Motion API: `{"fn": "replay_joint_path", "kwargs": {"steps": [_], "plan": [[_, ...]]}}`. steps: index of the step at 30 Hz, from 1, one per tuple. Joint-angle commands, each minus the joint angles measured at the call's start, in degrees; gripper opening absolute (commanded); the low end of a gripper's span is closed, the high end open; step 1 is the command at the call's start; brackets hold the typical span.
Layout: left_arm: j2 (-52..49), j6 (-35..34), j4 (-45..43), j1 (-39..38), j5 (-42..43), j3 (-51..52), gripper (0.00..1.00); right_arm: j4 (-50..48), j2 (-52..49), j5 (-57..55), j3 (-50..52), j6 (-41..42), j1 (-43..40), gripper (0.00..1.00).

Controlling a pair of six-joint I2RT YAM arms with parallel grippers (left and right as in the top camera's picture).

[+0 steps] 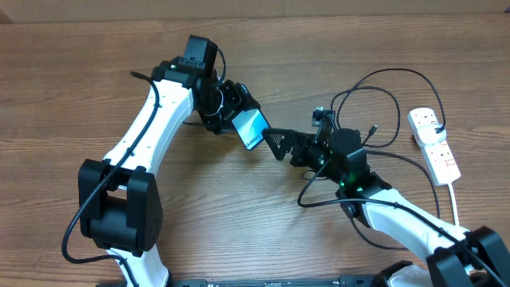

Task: Plug charger to phone and switch on socket
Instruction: 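Move the right gripper to the phone's bottom edge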

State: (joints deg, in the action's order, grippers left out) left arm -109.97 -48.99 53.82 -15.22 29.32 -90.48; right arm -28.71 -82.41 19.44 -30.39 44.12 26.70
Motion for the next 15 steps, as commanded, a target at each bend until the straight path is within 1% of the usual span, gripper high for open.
{"fn": "replay_joint_path", "kwargs": {"steps": [1,5,9,12,15], "plan": [[-0.28,-3.37,-0.79,0.09,1.84,-1.55,0.56,-4.04,-1.68,-3.39,-0.72,4.17,2.10,1.00],[-0.28,-4.96,-1.51,-0.20,1.84,-1.55,0.56,-5.81,-4.04,-12.13,-0.72,7.04,6.45,0.99],[-0.28,-6.40,-2.25,-0.76,2.21,-1.55,0.56,-7.17,-4.50,-18.16,-0.72,6.88,9.35,0.98],[-0.28,-6.34,-2.27,-1.33,2.29,-1.55,0.56,-8.57,-4.52,-21.18,-0.72,6.91,9.73,0.94],[-0.28,-6.34,-2.25,-1.99,2.34,-1.55,0.56,-9.40,-4.52,-21.49,-0.76,6.91,9.92,0.86]]}}
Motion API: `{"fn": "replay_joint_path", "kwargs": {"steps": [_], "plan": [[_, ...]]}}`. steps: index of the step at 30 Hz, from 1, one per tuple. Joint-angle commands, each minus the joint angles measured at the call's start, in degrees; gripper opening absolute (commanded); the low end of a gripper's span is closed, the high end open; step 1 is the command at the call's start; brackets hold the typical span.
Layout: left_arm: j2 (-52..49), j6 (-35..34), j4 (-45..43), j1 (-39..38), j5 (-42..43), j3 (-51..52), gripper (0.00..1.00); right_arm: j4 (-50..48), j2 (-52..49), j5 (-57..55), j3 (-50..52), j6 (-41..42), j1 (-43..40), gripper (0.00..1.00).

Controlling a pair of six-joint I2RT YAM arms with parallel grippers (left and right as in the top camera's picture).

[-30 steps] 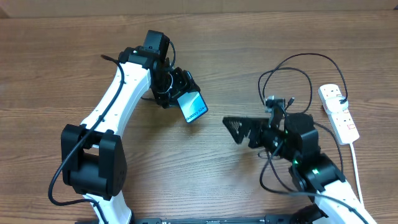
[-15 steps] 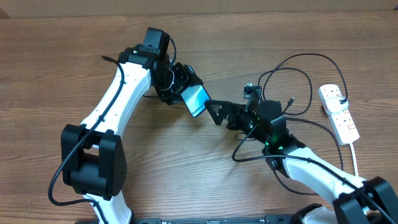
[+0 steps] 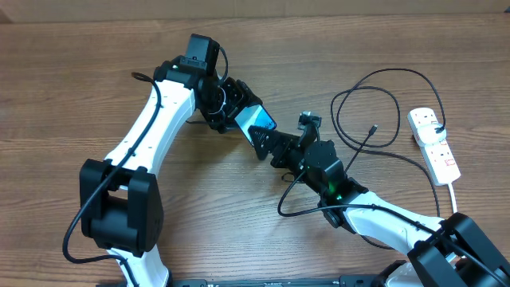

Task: Plug charger to phone and switch on socket
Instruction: 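Move the right gripper to the phone's bottom edge, then grasp the phone's bottom edge with the right gripper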

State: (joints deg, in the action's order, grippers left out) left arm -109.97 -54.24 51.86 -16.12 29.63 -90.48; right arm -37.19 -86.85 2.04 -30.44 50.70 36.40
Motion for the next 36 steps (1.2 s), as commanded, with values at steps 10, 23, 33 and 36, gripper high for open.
{"fn": "replay_joint_path", "kwargs": {"steps": [10,23,33,36], "plan": [[-0.28,-1.07,-0.33,-4.20,3.43,-1.55,0.56,-1.09,-0.09,-6.45,-0.72,0.31,0.24,0.74],[-0.28,-1.11,-0.72,-4.63,4.96,-1.55,0.55,-1.11,-1.66,-7.56,-0.72,0.33,0.24,0.52],[-0.26,-1.07,-0.72,-4.70,4.48,-1.55,0.55,-1.55,-2.71,-5.79,-0.72,0.35,0.35,0.41],[-0.28,-1.05,-0.72,-4.70,4.46,-1.55,0.55,-1.81,-2.69,-5.18,-0.72,0.35,0.35,0.35]]}}
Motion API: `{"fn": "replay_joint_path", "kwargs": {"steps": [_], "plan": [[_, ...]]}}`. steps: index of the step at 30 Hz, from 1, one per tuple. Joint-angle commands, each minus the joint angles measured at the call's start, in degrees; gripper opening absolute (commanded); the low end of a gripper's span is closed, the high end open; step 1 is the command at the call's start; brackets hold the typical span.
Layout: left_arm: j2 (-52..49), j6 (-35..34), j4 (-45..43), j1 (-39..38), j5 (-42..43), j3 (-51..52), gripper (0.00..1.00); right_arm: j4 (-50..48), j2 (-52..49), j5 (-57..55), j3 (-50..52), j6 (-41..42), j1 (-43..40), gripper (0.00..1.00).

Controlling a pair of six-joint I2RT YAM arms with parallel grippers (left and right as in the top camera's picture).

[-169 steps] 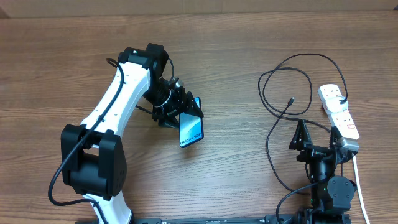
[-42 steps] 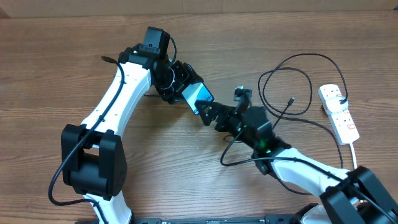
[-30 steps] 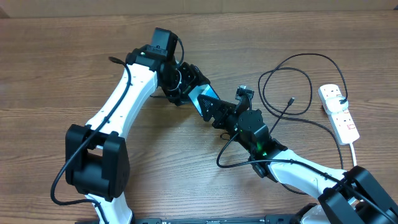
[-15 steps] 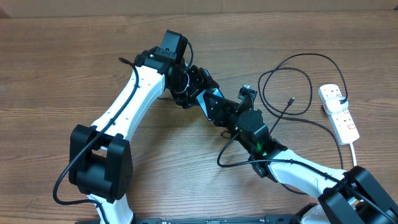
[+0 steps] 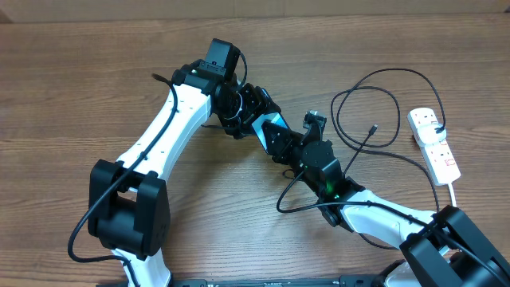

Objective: Plug charger to phone and switch on socket

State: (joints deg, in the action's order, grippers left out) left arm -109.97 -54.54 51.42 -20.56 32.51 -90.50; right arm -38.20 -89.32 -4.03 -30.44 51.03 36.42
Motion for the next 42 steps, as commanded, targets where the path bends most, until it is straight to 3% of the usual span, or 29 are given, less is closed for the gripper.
{"fn": "replay_joint_path", "kwargs": {"steps": [1,4,8,12,21,25,26,31,35,42], "plan": [[-0.28,-0.74,-0.28,-0.26,1.55,-1.53,0.55,-1.11,-0.22,1.40,-0.72,0.02,0.33,0.34],[-0.28,-0.74,-0.28,-0.26,1.38,-1.53,0.56,-2.78,-0.22,3.17,-0.72,0.00,0.33,0.25],[-0.28,0.02,-0.26,-0.26,1.38,-1.53,0.56,-3.69,-0.22,3.74,-0.72,0.00,0.33,0.21],[-0.28,0.63,0.20,-0.26,-0.09,-1.53,0.59,-3.28,-0.22,3.76,-0.72,0.02,0.33,0.09],[-0.28,0.83,0.35,-0.26,-0.11,-1.53,0.62,-3.32,-0.22,4.15,-0.72,0.87,0.33,0.04],[-0.26,3.82,-1.90,0.39,0.00,-1.53,0.88,-2.89,-0.22,4.37,-0.72,6.93,-0.20,0.04],[-0.24,5.16,-2.95,0.76,0.20,-1.55,1.00,-2.56,-0.22,4.85,-0.72,8.46,-0.57,0.04],[0.22,14.03,-5.18,3.78,1.27,-3.02,1.00,-0.04,-0.22,11.98,-0.72,16.98,-4.22,0.04],[2.01,22.71,1.05,7.76,0.52,-8.00,1.00,0.55,-0.22,25.14,-0.72,26.18,-9.81,0.04],[12.02,31.58,13.94,13.68,-13.51,-13.18,0.99,-0.76,-0.22,39.85,-0.72,42.42,-13.16,0.04]]}}
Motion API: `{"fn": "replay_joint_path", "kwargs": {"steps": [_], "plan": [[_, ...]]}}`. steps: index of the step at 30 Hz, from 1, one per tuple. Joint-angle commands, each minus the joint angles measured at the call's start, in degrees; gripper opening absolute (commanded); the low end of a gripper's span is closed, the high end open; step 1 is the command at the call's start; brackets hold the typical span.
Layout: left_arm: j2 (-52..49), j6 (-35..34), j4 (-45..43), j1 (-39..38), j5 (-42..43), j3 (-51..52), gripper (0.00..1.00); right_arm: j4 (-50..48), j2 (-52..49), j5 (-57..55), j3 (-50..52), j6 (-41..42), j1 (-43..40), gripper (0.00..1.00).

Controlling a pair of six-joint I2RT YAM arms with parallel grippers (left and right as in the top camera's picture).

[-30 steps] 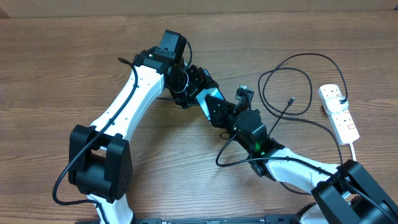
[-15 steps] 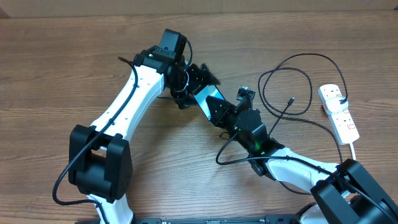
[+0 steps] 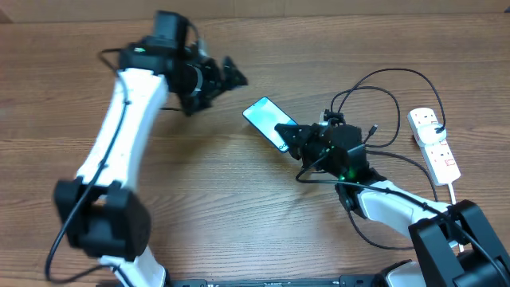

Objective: Plug charger to phone and switch on socket

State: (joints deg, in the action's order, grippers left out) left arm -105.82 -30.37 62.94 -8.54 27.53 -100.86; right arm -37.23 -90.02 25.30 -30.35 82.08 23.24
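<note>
The phone (image 3: 265,119), its blue screen facing up, sits near the table's middle. My right gripper (image 3: 287,133) is shut on the phone's near right end. Off to the upper left, my left gripper (image 3: 225,80) stands open with nothing in it, well apart from the phone. The black charger cable (image 3: 382,80) loops on the table to the right, and its loose plug end (image 3: 373,127) lies just behind the right wrist. At the far right lies the white socket strip (image 3: 434,142); its switch is too small to read.
The wooden table (image 3: 239,207) runs across the whole view. The socket strip's white cord (image 3: 456,199) leads toward the front edge. Black arm cables (image 3: 319,179) hang by the right arm.
My left gripper has let go of the phone and now stands open up and to the left. The right gripper holds the phone alone, a little farther right.
At first my left gripper held the tilted phone while the right gripper stood at its lower edge. Then the right gripper was closer in, and then both were on the phone. Now only the right gripper has it and the left arm is away.
</note>
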Motion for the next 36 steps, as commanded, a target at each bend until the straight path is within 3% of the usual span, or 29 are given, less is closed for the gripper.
{"fn": "replay_joint_path", "kwargs": {"steps": [1,4,6,15,22,25,29,32,36], "plan": [[9.81,7.76,3.56,2.29,-10.69,-2.82,1.00,-1.73,0.48,11.45,-0.81,14.64,0.04,0.04],[16.81,8.15,7.72,3.98,-16.52,-2.82,1.00,-1.73,0.48,14.71,-0.81,25.11,0.37,0.04],[21.31,8.13,10.62,4.94,-17.03,-2.80,0.99,-1.70,0.48,16.28,-0.81,27.87,0.44,0.04],[38.86,7.65,23.69,9.46,-17.27,-1.66,1.00,-4.72,0.48,16.76,-0.81,30.62,1.55,0.04],[55.08,0.96,20.35,14.82,-16.11,19.10,1.00,-4.70,0.48,16.87,-0.81,29.59,1.55,0.04],[60.85,-4.37,12.68,15.72,-7.72,33.81,1.00,-4.68,0.48,16.85,-0.81,26.40,1.55,0.04],[62.07,-15.47,-7.89,15.74,12.44,52.81,1.00,-4.48,0.48,16.63,-0.81,25.33,1.55,0.04],[59.30,-26.82,-27.19,15.63,25.46,61.72,1.00,-4.46,0.48,14.93,-0.81,22.45,1.55,0.04],[52.50,-40.35,-46.23,15.58,32.11,67.89,1.00,-4.28,0.48,14.16,-0.81,22.23,1.57,0.04]]}}
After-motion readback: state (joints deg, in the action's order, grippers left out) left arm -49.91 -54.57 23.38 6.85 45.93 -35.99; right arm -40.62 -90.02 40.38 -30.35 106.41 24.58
